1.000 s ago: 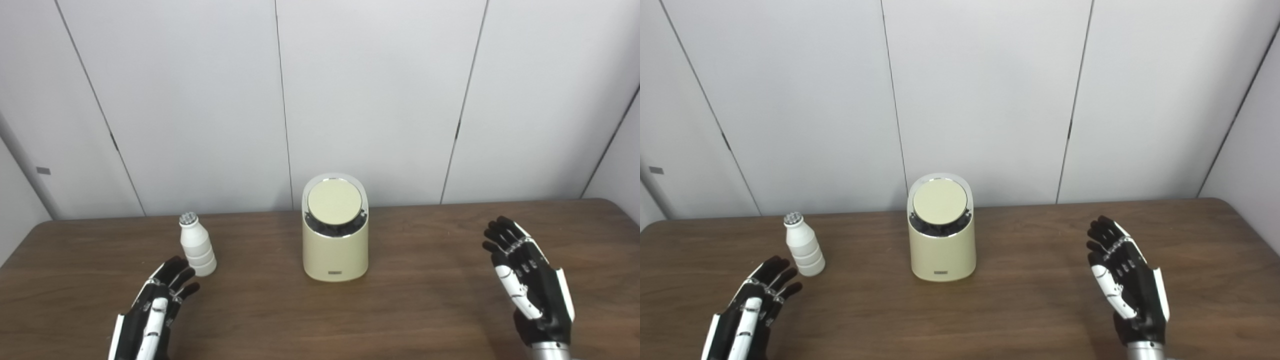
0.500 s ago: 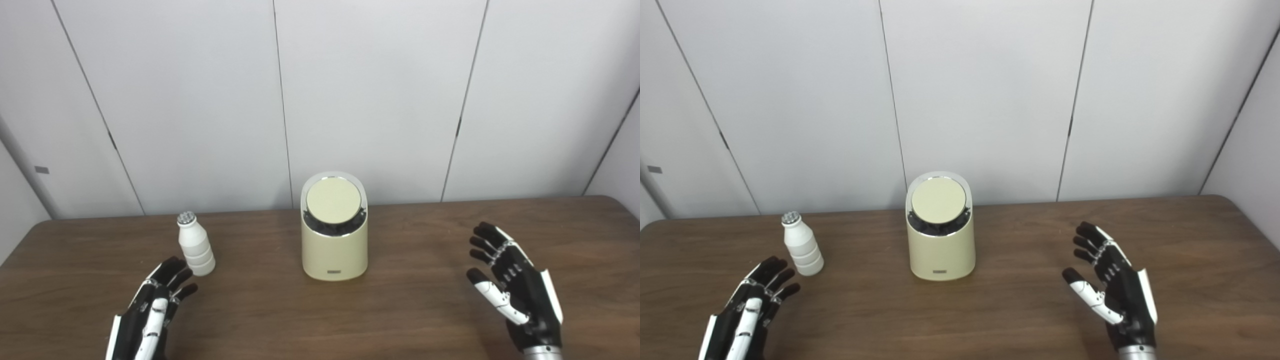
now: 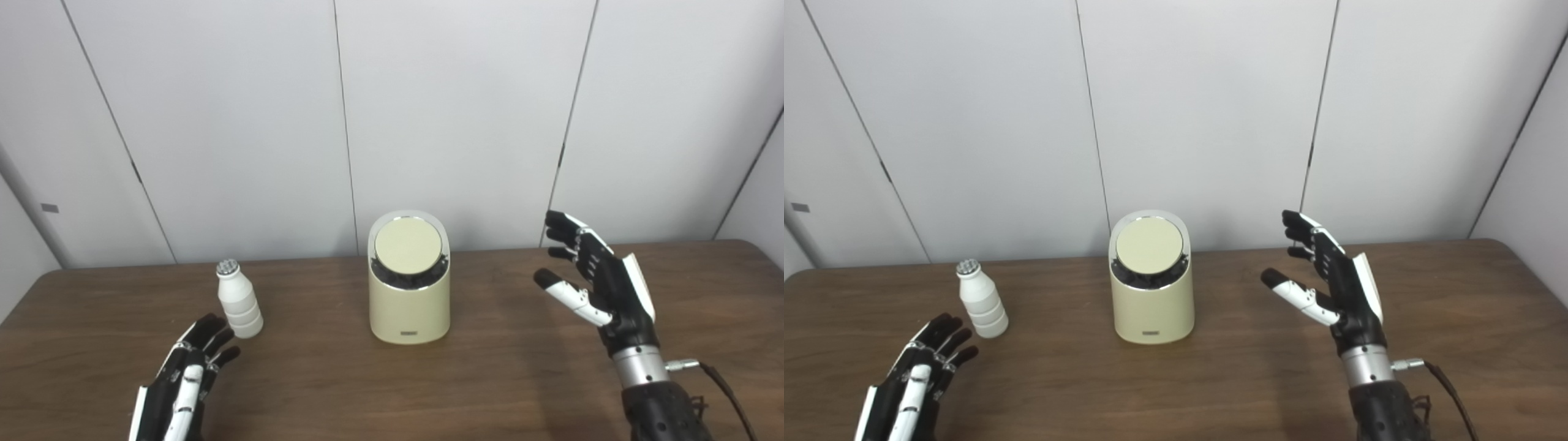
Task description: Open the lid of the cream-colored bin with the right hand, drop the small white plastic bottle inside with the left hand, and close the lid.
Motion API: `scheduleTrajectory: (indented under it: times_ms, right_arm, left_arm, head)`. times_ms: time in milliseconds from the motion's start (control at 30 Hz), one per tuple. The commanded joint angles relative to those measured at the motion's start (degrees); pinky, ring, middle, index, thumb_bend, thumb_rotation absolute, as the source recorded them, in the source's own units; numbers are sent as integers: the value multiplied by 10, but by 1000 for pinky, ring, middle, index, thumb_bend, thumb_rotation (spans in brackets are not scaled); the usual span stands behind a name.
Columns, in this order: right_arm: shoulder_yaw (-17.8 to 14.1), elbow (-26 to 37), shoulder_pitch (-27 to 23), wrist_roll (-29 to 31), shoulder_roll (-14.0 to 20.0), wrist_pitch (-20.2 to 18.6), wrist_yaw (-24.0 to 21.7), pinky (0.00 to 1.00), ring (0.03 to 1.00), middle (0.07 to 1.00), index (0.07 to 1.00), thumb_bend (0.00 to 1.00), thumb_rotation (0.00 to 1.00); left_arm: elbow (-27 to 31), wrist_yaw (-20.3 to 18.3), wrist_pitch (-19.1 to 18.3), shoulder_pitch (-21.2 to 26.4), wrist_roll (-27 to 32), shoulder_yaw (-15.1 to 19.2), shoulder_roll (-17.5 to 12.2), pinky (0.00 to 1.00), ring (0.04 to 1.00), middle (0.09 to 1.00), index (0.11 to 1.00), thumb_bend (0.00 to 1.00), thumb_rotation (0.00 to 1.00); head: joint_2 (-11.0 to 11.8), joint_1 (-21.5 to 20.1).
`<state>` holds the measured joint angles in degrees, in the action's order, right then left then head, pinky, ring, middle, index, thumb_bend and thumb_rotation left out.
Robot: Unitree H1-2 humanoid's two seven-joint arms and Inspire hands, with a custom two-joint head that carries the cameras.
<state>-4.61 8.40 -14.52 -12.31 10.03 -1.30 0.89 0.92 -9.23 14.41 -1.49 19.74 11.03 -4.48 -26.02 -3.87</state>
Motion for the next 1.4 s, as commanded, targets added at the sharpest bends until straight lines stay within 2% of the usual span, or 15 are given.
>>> scheduleTrajectory:
  times_ms: [0, 100, 200, 400, 533, 633, 767, 833, 900, 967, 1067, 1133, 1200, 1233, 1367]
  right_arm:
    - [9, 32, -37, -23, 10, -25, -6, 815, 890, 905, 895, 912, 654]
    - [21, 42, -54, -43, 13, -63, -9, 859, 922, 936, 915, 963, 663]
    - [30, 47, -69, -58, 12, -90, -10, 841, 917, 938, 928, 971, 632]
    - [51, 38, -111, -74, 9, -129, -15, 877, 944, 965, 993, 967, 538]
    - [67, 33, -134, -102, 9, -161, -14, 935, 986, 997, 1000, 978, 520]
    - [83, 20, -147, -127, 13, -161, -9, 946, 999, 1000, 1000, 999, 535]
    - [98, 2, -162, -150, 15, -152, -6, 911, 992, 1000, 1000, 1000, 583]
    - [102, -2, -168, -151, 13, -154, -10, 840, 956, 1000, 1000, 1000, 587]
    - [105, -7, -174, -148, 11, -154, -13, 746, 924, 1000, 1000, 1000, 567]
    - [108, -13, -180, -149, 7, -154, -13, 698, 909, 1000, 1000, 1000, 532]
    - [120, -13, -189, -170, 3, -170, -12, 687, 932, 1000, 1000, 1000, 495]
    - [129, -8, -193, -187, 0, -191, -17, 724, 950, 1000, 1000, 1000, 482]
    - [138, -8, -197, -202, -3, -203, -18, 871, 990, 1000, 1000, 992, 443]
    - [141, -8, -199, -207, -3, -206, -18, 906, 995, 1000, 1000, 991, 444]
    - [153, -19, -205, -225, -10, -215, -15, 947, 1000, 1000, 1000, 985, 454]
  left_arm:
    - [-28, -1, 19, -14, -2, -7, 13, 769, 830, 843, 820, 285, 518]
    - [-29, -2, 21, -14, -2, -8, 14, 777, 837, 850, 827, 282, 525]
    - [-28, -3, 21, -14, -1, -8, 14, 766, 833, 846, 823, 277, 526]
    - [-29, -3, 20, -13, 0, -10, 17, 767, 834, 852, 828, 282, 515]
    - [-31, -6, 23, -12, 4, -10, 19, 774, 836, 852, 826, 280, 499]
    - [-29, -4, 22, -13, 2, -11, 21, 770, 837, 851, 824, 278, 485]
    - [-29, -3, 22, -13, 0, -12, 21, 775, 838, 854, 828, 279, 489]
    - [-30, -3, 22, -13, -1, -12, 21, 774, 837, 853, 828, 275, 491]
    - [-32, -4, 25, -13, 0, -13, 21, 773, 839, 855, 832, 268, 491]
    - [-33, -5, 27, -13, 1, -13, 21, 777, 843, 858, 836, 265, 490]
    - [-33, -5, 28, -12, 0, -15, 21, 770, 836, 856, 834, 262, 488]
    - [-33, -4, 29, -12, -1, -16, 21, 769, 836, 858, 835, 261, 483]
    - [-32, -4, 29, -12, -1, -17, 22, 768, 835, 857, 834, 257, 482]
    - [-32, -3, 29, -13, -1, -18, 22, 770, 837, 858, 835, 255, 481]
    - [-30, -3, 32, -13, -4, -20, 23, 781, 844, 862, 836, 247, 476]
  head:
    - [-1, 0]
    - [0, 0]
    - [0, -1]
    - [1, 0]
    - [2, 2]
    - [2, 3]
    - [2, 4]
    - [3, 4]
    - [3, 5]
    - [3, 5]
    - [3, 7]
    - [2, 8]
    - [3, 9]
    - [3, 10]
    - [2, 13]
